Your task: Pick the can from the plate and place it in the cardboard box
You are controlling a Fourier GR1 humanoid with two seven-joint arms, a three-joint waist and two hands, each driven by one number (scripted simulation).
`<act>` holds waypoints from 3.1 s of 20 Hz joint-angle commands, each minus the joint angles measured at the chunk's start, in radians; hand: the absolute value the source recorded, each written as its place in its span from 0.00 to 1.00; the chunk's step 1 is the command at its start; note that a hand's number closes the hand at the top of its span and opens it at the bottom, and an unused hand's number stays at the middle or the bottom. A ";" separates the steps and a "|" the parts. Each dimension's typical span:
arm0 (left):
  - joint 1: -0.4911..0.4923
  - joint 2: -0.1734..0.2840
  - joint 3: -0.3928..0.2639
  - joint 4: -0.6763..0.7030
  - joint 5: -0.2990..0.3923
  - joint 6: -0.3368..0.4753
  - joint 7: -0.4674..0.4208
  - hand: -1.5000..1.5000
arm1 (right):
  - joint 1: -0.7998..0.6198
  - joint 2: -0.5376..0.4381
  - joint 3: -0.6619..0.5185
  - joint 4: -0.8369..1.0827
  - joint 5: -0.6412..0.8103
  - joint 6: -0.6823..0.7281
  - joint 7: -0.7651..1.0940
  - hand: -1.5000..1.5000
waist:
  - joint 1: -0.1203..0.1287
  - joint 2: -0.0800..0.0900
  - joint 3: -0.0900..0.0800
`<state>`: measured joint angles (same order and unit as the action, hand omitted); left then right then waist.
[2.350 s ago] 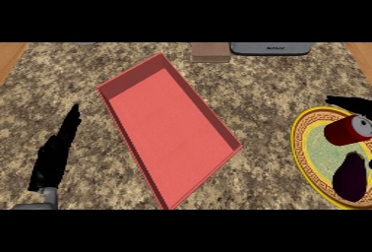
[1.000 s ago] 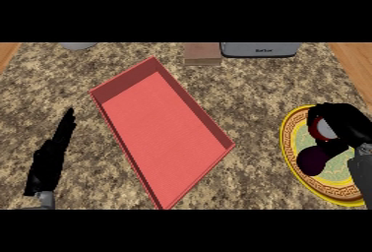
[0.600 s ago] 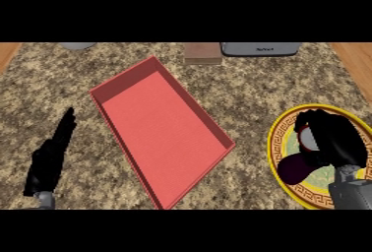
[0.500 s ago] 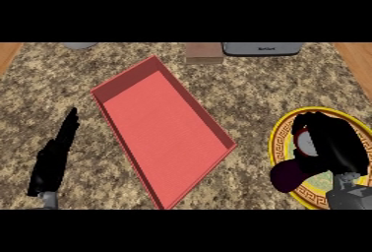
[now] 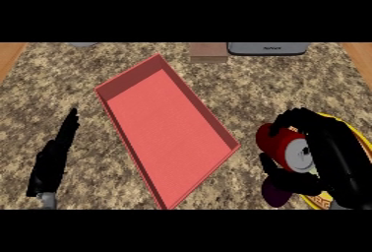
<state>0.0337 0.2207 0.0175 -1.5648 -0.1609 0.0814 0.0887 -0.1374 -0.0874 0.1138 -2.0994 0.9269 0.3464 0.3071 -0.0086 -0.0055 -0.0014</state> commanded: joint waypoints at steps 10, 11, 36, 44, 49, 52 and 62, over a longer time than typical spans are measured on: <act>-0.040 0.029 0.046 -0.007 0.031 -0.066 0.024 0.50 | -0.499 0.087 0.136 0.073 -0.162 0.028 0.423 1.00 | 0.018 0.005 0.001; -0.030 0.012 0.030 -0.019 0.020 -0.055 0.033 0.50 | -0.489 0.087 0.213 0.179 -0.110 -0.089 0.407 1.00 | 0.023 0.006 0.001; -0.060 -0.030 0.018 0.043 -0.043 -0.033 -0.012 0.50 | -0.940 0.087 0.441 1.252 -0.519 -0.649 0.324 0.00 | 0.046 0.013 0.001; -0.075 -0.064 0.001 0.037 -0.052 -0.014 0.002 0.50 | -0.942 0.087 0.362 1.227 -0.632 -0.951 0.204 0.00 | 0.042 0.011 0.002; -0.052 -0.066 -0.005 0.018 -0.075 0.003 -0.006 0.50 | -0.898 0.087 0.221 1.226 -0.721 -1.026 0.048 0.00 | 0.027 0.011 0.002; -0.043 -0.028 0.028 0.011 -0.036 -0.043 0.005 0.50 | -0.861 0.087 0.127 1.178 -0.795 -1.047 -0.040 0.00 | 0.026 0.012 0.002; -0.021 -0.014 0.064 -0.039 -0.009 -0.057 0.050 0.50 | -0.636 -0.196 -0.054 0.851 -0.887 -0.945 0.001 0.00 | -0.007 -0.001 0.002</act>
<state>0.0000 0.1950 0.0663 -1.5614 -0.1905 0.0411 0.1038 -0.8591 -0.1839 0.1338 -1.1289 0.0943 -0.6501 0.3102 -0.0084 -0.0035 0.0005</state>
